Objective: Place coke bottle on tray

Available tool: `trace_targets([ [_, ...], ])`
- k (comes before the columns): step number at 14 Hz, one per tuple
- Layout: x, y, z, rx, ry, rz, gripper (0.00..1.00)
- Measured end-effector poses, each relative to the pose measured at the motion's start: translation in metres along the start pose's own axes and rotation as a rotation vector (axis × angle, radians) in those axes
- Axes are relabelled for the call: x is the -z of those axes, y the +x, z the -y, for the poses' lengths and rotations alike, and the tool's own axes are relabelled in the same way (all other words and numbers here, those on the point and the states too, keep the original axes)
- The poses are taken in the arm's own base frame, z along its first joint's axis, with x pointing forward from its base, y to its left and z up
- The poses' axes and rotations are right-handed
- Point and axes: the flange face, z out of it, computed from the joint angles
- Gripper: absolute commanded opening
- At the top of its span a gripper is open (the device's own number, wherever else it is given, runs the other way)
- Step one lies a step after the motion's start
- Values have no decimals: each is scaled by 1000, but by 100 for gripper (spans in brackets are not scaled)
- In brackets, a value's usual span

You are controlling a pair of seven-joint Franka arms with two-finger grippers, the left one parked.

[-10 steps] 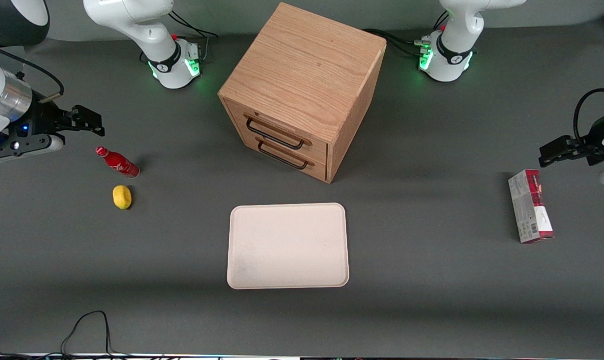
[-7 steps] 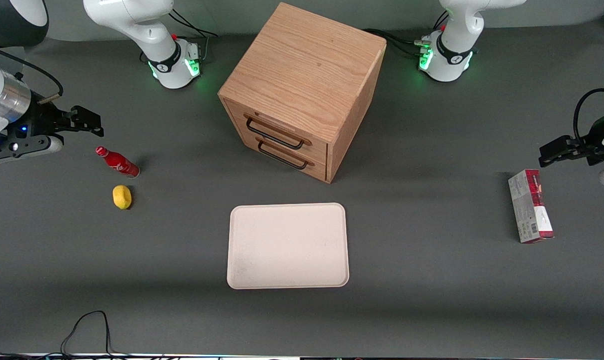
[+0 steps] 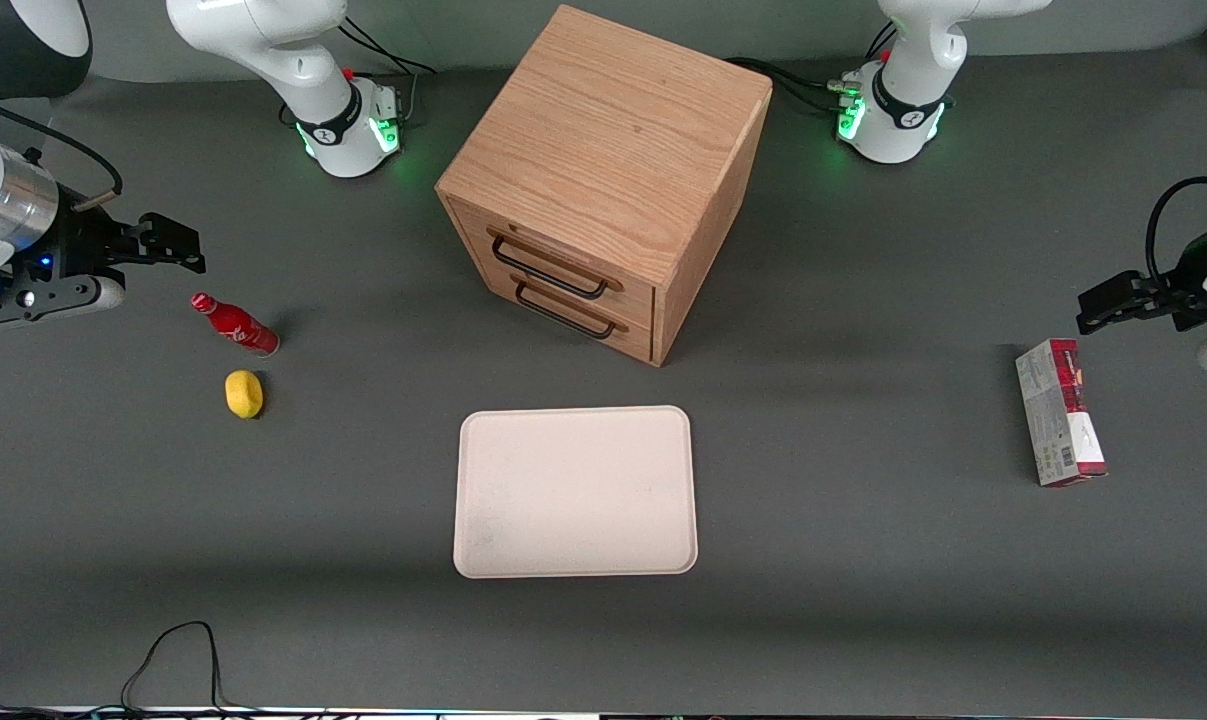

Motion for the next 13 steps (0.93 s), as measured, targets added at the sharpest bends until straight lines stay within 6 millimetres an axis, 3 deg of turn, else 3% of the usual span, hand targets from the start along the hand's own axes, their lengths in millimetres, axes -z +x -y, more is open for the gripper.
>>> trace_targets([
  [13, -2, -3, -3, -6, 3, 20, 100],
])
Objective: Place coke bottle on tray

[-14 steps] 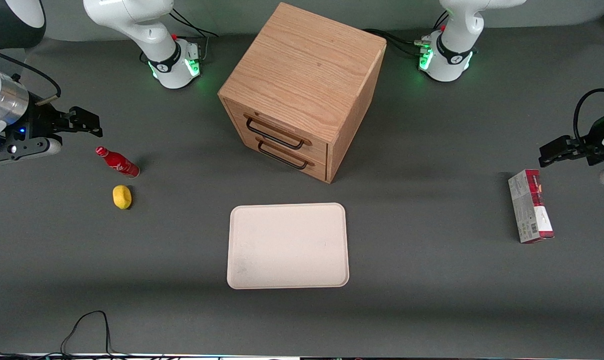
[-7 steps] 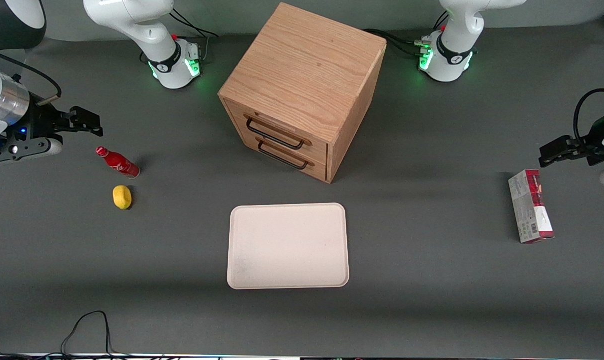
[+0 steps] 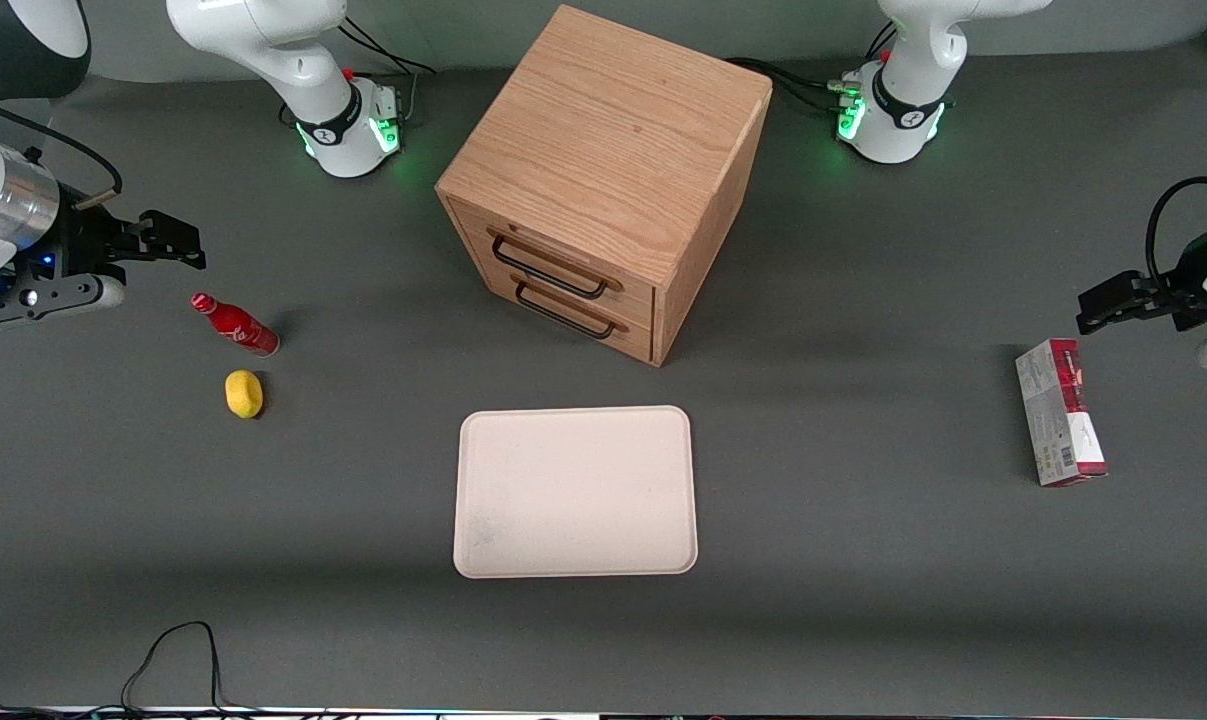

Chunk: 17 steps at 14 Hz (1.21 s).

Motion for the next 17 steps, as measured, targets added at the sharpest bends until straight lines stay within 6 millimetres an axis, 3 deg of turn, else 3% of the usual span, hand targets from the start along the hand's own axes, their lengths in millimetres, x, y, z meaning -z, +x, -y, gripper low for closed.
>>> trace_targets([
  [3, -2, -2, -15, -9, -3, 9, 100],
  [4, -5, -5, -32, 3, 1, 16, 100],
  [7, -12, -24, -107, 36, 29, 23, 100],
  [9, -15, -37, -134, 36, 20, 34, 100],
  [14, -23, -62, -128, 60, 16, 30, 100],
  [17, -65, -82, -132, 74, -18, -13, 100],
])
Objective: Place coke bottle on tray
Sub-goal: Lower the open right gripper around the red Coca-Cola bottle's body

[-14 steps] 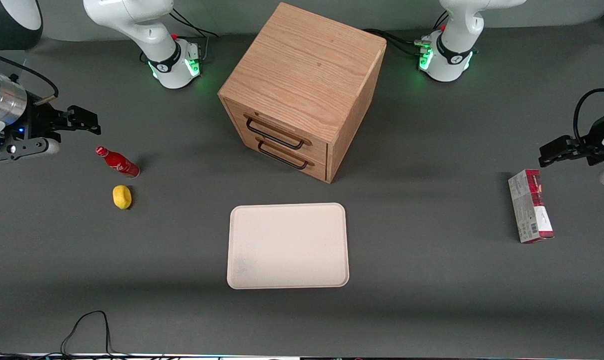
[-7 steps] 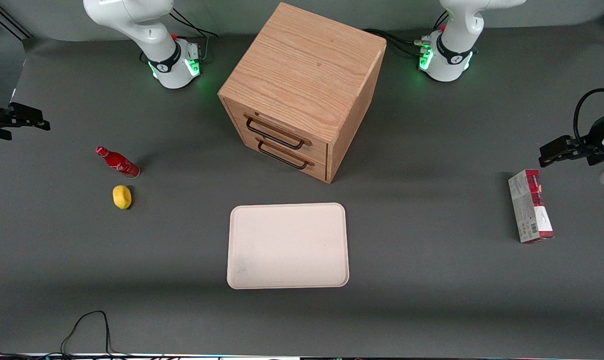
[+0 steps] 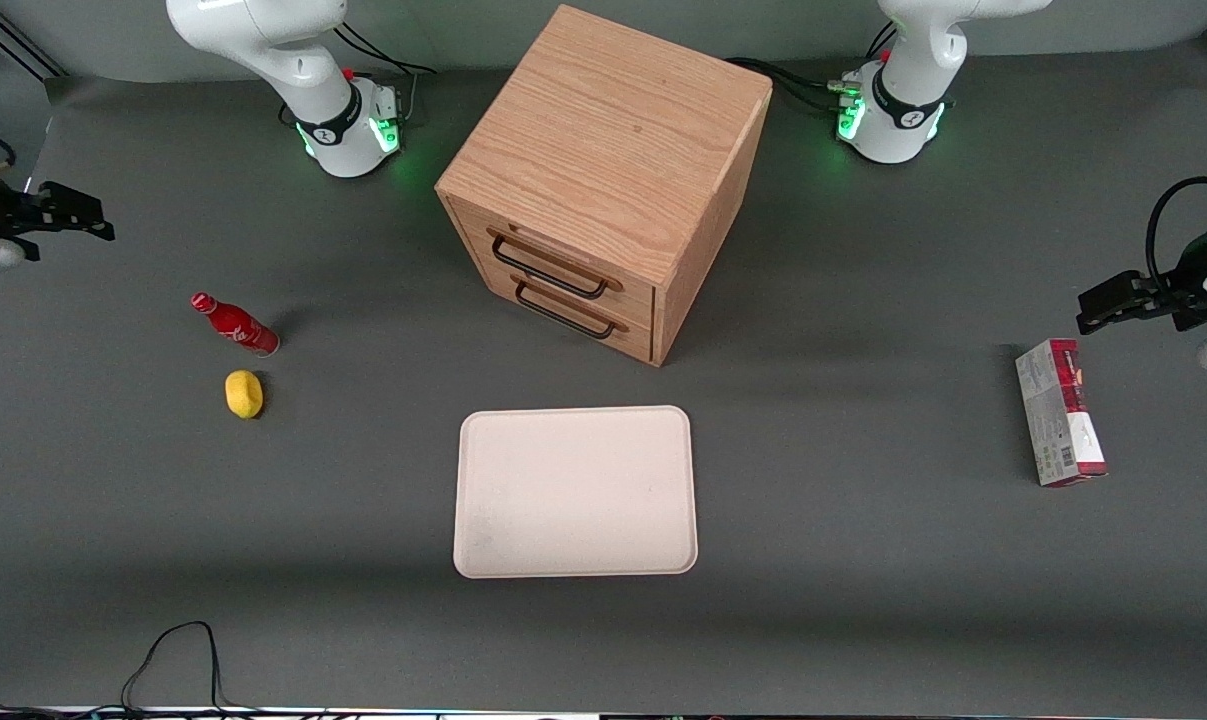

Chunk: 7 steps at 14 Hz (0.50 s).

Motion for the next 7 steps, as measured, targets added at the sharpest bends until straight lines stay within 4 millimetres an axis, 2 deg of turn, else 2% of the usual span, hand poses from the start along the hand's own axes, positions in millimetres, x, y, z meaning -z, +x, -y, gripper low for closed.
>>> trace_targets([
  [3, -55, -16, -14, -23, 14, -44, 100],
  [7, -112, -12, -10, -22, 4, -106, 100],
])
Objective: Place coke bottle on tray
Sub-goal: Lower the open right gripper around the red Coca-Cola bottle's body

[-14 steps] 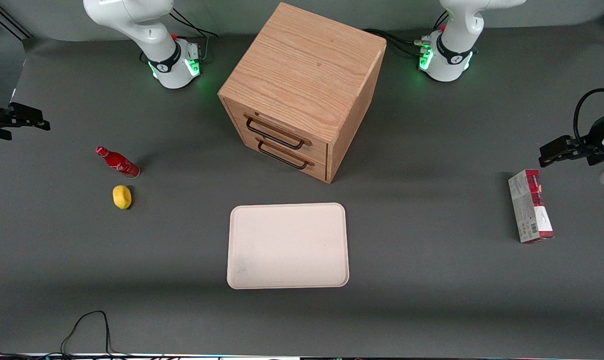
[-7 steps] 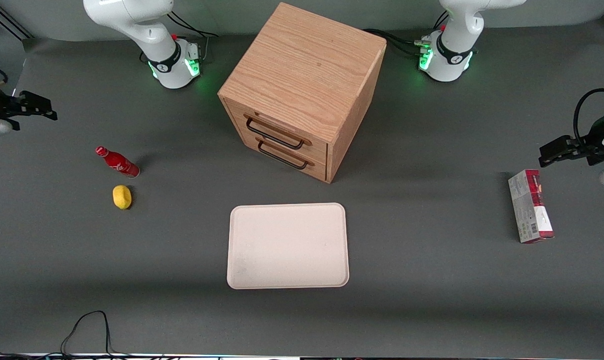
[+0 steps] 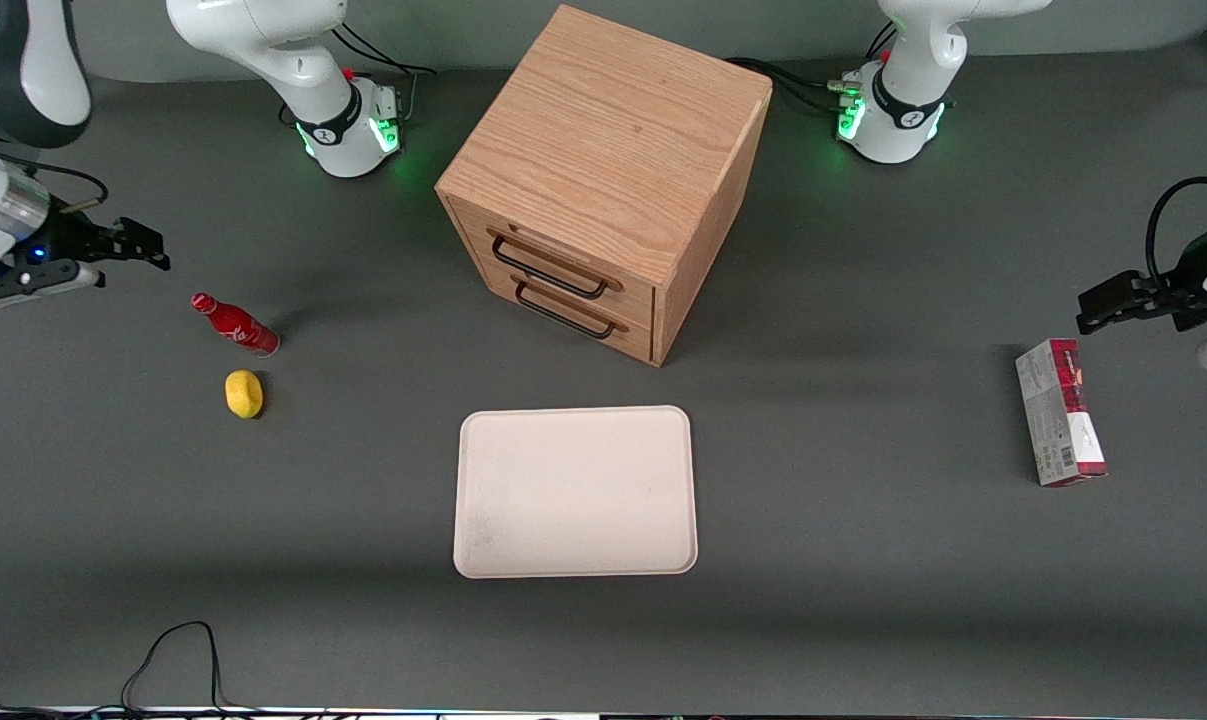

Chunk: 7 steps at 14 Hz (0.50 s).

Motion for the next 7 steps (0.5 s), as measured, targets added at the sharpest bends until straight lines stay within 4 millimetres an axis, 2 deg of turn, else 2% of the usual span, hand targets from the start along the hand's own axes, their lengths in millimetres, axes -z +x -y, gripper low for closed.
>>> trace_targets([
  [4, -54, -3, 12, 8, -17, -53, 100],
  [7, -79, -2, 14, 9, -28, -56, 100],
])
